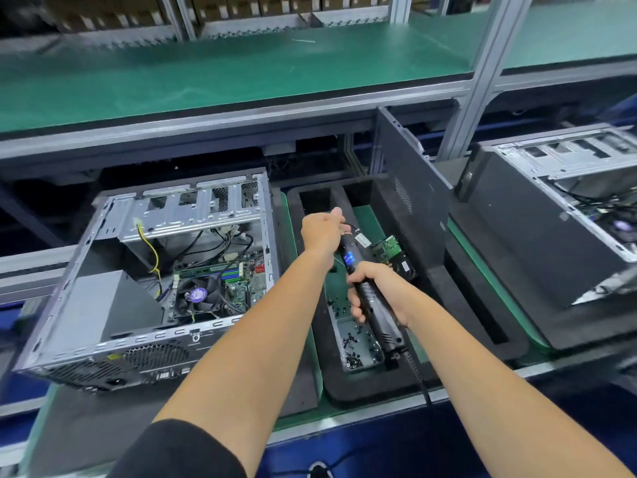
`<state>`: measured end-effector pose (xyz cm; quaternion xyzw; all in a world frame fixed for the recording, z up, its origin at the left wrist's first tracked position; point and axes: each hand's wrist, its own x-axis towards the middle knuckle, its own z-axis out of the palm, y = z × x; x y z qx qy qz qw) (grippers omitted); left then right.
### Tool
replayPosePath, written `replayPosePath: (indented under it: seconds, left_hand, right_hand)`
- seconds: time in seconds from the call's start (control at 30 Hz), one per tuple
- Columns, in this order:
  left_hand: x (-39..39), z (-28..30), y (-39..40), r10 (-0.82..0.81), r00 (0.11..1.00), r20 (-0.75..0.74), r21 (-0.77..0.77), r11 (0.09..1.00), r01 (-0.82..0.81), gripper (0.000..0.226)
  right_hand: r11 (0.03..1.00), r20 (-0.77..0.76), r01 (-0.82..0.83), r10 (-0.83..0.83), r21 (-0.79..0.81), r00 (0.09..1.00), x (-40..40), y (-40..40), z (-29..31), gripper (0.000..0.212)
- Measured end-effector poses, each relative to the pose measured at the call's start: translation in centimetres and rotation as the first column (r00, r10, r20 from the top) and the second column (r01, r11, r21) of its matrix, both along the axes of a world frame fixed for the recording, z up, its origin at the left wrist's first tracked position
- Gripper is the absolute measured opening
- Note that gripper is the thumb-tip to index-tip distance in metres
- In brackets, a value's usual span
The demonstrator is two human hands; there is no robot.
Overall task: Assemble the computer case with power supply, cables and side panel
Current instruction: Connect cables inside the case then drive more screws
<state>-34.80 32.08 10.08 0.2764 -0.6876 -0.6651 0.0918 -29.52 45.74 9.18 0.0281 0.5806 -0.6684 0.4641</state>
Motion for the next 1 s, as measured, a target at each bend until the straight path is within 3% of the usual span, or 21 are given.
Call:
replayPosePath:
  seconds: [0.1,0.3,0.43,0.53,0.77,0.87,1.0]
  left_hand:
    - [1.5,2.3,-0.6,-0.074,0.996,-0.052,-0.002,0.997,0.074,0.032]
    - [5.3,4.8,-0.7,0.139,0.981,-0.137,0.14,0.983,-0.119,0.034]
    - [8.8,4.8,-2.5,0.195,0.97,-0.146,0.075,0.98,-0.186,0.032]
    - [11.3,4.8,-4.6,0.231,0.965,-0.129,0.149,0.966,-0.211,0.031]
    - [16.3,4.8,-11.2,0.309,0.944,-0.116,0.058,0.951,-0.304,0.032]
    - [18.5,4.5,-14.4,0.307,0.942,-0.137,0.071,0.951,-0.3,0.035]
    - [20.8,3.6,-17.9,0.282,0.955,-0.095,-0.027,0.958,-0.286,0.037]
  right_hand:
    - [0.999,-0.023,-0.025,0.024,-0.04,0.999,1.2,-0.4,1.5,0.014]
    - [0.989,-0.056,-0.031,0.023,-0.144,0.998,4.3,-1.6,3.1,0.014]
    - [0.985,-0.07,-0.062,0.051,-0.162,0.996,6.9,-3.8,3.5,0.016]
    - [0.987,-0.108,-0.095,0.081,-0.126,0.991,8.9,-5.8,3.3,0.017]
    - [0.987,-0.109,-0.145,0.137,-0.074,0.985,13.3,-12.3,3.8,0.014]
    - [0.988,-0.1,-0.139,0.132,-0.07,0.986,15.8,-15.5,3.6,0.013]
    - [0.99,-0.072,-0.105,0.098,-0.098,0.993,18.7,-19.0,2.8,0.014]
